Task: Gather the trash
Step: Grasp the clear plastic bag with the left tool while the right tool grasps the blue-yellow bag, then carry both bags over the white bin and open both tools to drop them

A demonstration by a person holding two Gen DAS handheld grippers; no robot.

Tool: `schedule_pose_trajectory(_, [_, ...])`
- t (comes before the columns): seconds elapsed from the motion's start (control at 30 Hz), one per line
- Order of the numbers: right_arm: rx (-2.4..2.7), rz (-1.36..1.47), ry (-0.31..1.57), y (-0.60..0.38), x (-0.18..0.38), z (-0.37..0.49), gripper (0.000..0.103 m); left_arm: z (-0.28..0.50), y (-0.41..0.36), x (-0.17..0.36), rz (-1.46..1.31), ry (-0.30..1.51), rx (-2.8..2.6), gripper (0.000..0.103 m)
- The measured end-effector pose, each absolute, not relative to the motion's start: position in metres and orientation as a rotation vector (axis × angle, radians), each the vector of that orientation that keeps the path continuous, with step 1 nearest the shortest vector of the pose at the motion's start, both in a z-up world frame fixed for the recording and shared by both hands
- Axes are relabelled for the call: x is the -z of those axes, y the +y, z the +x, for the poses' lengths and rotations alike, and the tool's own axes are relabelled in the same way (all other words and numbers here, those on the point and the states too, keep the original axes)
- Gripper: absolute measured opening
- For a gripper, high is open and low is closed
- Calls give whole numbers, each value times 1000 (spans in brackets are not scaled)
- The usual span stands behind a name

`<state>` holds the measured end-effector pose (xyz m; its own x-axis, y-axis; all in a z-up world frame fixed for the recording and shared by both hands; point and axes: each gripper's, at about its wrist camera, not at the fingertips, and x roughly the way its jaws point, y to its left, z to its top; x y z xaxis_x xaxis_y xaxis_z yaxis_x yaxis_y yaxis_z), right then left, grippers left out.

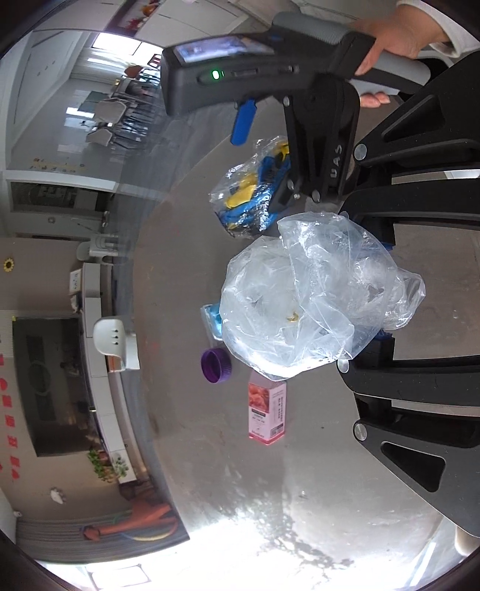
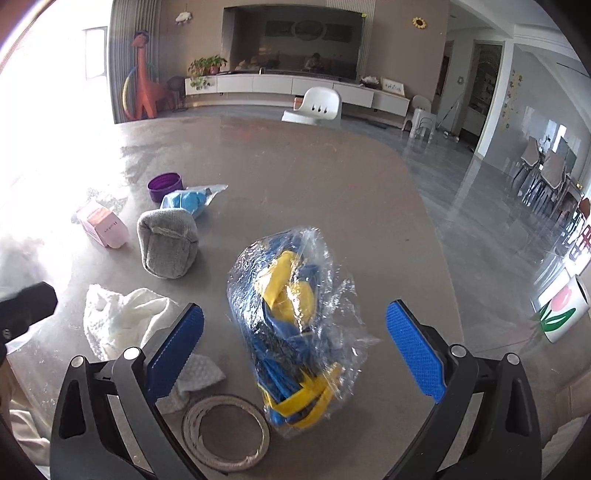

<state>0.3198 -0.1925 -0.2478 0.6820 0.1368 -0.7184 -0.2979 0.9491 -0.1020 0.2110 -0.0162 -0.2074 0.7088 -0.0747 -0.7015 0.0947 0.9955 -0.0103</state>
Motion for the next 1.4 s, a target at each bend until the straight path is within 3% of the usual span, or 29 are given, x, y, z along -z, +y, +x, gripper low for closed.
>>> schedule_pose_trajectory(0.17, [-261, -131, 935, -205, 272, 339, 99, 219, -17, 209, 25, 784, 97, 28])
schedule_pose_trajectory(0.5, [-268, -138, 944, -210, 268, 342, 99, 212, -21, 207, 28, 773, 108, 28])
schedule_pose_trajectory(0.53, [-270, -138, 932, -209, 266, 342, 91, 212, -21, 206, 30, 771, 107, 28])
schedule_pose_trajectory(0.57, [-279, -140, 911, -208, 262, 338, 69, 211, -20, 206, 30, 770, 108, 28])
schedule_pose_trajectory(0.6, [-288, -141, 907, -201, 262, 344, 55, 209, -18, 206, 29, 770, 108, 28])
schedule_pose_trajectory(0.63, [-291, -143, 902, -202, 259, 340, 29, 209, -18, 206, 29, 771, 107, 28])
schedule_pose_trajectory(0.67, [-286, -148, 895, -200, 258, 338, 24, 208, -17, 205, 26, 773, 106, 28])
schedule_pose_trajectory(1.07, [-238, -111, 668, -226, 173, 260, 20, 190, -28, 182, 20, 729, 134, 28])
schedule_pose_trajectory(1.4, [-119, -48, 627, -282, 147, 165, 20, 155, -92, 172, 51, 721, 284, 28])
